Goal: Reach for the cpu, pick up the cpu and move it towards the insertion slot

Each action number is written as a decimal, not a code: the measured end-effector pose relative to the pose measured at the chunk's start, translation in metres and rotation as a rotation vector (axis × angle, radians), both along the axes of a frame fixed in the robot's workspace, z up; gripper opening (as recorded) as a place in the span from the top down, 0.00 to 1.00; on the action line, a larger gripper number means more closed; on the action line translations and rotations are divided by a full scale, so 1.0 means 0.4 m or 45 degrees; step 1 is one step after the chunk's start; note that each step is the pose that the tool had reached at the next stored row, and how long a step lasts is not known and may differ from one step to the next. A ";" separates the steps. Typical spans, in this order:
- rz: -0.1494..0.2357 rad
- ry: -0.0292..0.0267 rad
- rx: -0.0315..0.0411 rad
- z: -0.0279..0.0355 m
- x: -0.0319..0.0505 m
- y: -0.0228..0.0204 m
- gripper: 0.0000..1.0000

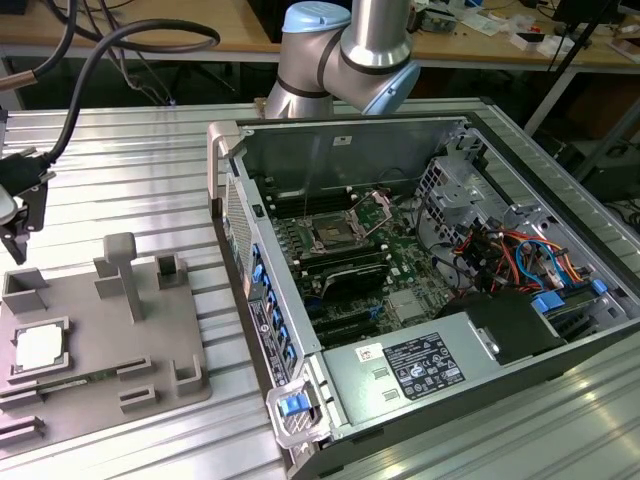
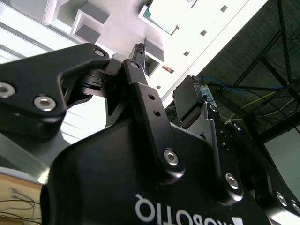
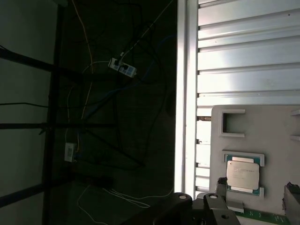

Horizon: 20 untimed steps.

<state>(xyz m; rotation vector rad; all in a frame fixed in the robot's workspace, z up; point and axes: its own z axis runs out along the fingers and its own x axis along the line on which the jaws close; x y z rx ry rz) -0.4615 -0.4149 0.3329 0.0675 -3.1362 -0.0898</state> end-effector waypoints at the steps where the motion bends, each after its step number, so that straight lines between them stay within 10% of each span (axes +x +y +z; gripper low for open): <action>1: 0.000 0.0000 0.0000 -0.001 0.000 0.000 0.47; 20: 0.000 0.0000 0.0000 -0.013 0.000 0.000 0.47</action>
